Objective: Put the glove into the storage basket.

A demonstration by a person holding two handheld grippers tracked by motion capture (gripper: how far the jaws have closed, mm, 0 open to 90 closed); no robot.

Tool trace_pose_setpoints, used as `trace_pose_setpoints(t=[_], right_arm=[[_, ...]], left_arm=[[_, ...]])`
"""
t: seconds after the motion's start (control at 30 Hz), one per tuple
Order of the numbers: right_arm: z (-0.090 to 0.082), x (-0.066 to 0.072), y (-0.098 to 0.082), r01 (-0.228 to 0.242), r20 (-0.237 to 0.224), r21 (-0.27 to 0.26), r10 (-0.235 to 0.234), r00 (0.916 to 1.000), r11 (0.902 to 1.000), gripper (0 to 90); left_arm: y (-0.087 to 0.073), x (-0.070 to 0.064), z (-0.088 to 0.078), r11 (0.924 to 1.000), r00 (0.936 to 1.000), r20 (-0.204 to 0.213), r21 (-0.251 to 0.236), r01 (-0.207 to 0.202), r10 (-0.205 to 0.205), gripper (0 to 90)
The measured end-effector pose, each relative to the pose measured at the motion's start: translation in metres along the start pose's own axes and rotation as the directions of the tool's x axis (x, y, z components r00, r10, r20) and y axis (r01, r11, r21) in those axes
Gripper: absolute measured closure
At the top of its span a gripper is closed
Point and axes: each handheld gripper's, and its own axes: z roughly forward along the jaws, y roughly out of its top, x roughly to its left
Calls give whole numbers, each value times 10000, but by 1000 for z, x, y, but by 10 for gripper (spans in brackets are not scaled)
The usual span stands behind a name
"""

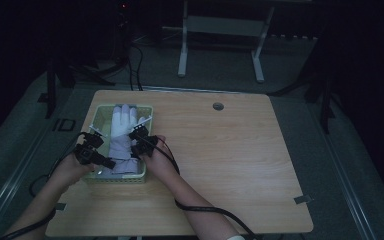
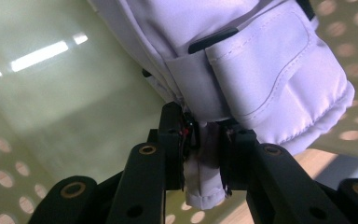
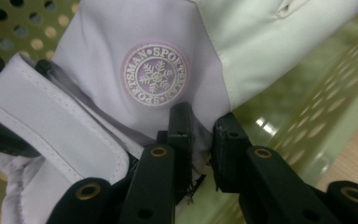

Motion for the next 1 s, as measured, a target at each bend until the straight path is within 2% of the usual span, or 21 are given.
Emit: trace_pose_setpoints(t=[0.13,0.27,0.37,0.43,0.47,0.53,0.57,0.63,0.67,0.7,0.73,0.8,0.87,0.93,1.0], right_arm=[[5,0,1,-5,-111,374,9,9999,9993,713],[0,2,4,225,-177,-103,-227,9996,9997,491],[-3,0,5,446,-134,-370,-451,9989,9983,378],[-6,-2,5,576,-232,-595,-591,9980,9966,342],[-7,-3,4,692,-331,-670,-716,9969,9953,295],[-11,-3,3,1135,-308,-1023,-1172,9926,9883,243],[-12,-3,2,1349,-298,-936,-1382,9900,9864,202],[-15,-3,2,1586,-331,-1211,-1637,9860,9799,150],[-17,-4,2,1712,-297,-1381,-1769,9838,9755,149],[-20,-5,2,1797,-212,-1494,-1849,9825,9723,148],[-23,-6,2,1724,-328,-1611,-1799,9831,9718,146],[-29,-10,3,1587,-582,-1894,-1724,9833,9690,141],[-34,-12,3,1596,-575,-2053,-1747,9829,9656,141],[-40,-15,2,1504,-695,-2192,-1692,9831,9640,141],[-44,-17,1,1519,-692,-2284,-1716,9827,9616,141]], left_arm=[[-2,4,6,9996,9998,-68,175,199,-198,727],[-4,6,6,9998,9998,-89,76,195,-194,709],[-6,5,6,9997,9997,-95,-48,243,-244,678],[-7,5,5,9995,9997,-91,-237,210,-212,630],[-7,4,4,9991,9997,-132,-375,195,-201,608],[-9,4,1,9968,9998,-37,-777,199,-203,524],[-10,4,-1,9944,9997,-41,-1036,231,-236,484],[-11,1,-5,9860,9988,-311,-1639,314,-370,392],[-11,-2,-7,9823,9969,-669,-1853,273,-403,345],[-12,-6,-8,9796,9953,-926,-2006,83,-274,269],[-13,-9,-9,9792,9942,-1071,-2029,-99,-121,194],[-14,-15,-11,9752,9879,-1549,-2181,-371,29,162],[-15,-19,-15,9667,9866,-1631,-2518,-457,41,147],[-18,-22,-20,9484,9860,-1665,-3131,-493,-37,141],[-21,-25,-24,9232,9852,-1713,-3798,-592,-73,132]])
